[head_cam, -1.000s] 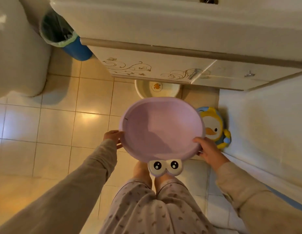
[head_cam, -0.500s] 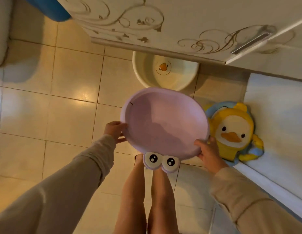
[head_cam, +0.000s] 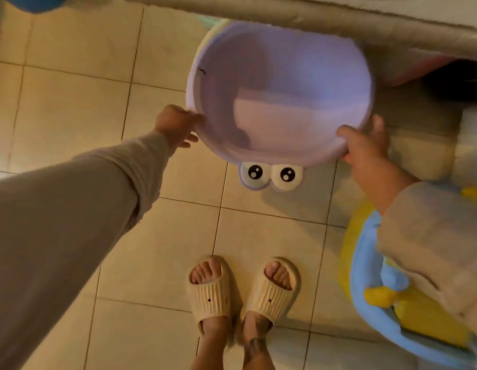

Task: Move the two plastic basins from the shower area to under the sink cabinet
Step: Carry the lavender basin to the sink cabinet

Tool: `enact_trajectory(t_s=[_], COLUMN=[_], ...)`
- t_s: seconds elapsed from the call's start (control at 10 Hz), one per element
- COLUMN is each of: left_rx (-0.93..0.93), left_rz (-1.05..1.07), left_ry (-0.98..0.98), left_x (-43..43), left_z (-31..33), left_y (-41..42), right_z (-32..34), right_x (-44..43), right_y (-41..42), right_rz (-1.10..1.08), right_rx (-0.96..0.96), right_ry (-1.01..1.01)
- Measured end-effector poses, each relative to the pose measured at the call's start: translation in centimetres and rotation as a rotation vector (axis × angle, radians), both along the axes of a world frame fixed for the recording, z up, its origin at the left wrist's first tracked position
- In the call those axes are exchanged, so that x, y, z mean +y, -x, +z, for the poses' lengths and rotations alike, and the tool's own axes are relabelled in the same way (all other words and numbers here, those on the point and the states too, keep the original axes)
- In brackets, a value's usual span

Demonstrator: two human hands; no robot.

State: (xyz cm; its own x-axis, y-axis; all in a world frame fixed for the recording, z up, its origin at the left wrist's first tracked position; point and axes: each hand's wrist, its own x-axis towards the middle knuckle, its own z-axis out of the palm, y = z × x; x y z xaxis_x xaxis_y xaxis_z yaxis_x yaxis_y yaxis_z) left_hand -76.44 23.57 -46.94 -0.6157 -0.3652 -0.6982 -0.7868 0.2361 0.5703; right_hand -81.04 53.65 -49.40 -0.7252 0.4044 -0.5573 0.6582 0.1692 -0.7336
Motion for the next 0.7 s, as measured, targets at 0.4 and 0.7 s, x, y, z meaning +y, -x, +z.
enact_trajectory(t_s=[0.4,0.7], left_rx=[0.046,0.113], left_rz=[-0.23,-0.118], left_ry=[0.35,0.296], left_x=[-1.4,0.0], left_z=[-5.5,-5.2], left_y=[5.2,3.0], right_z=[-6.3,-4.9], right_x=[-1.5,-0.9], right_y=[4.0,1.4], right_rz=[0.223,0.252], right_rx=[0.024,-0.02], right_ry=[-0.158,-0.148])
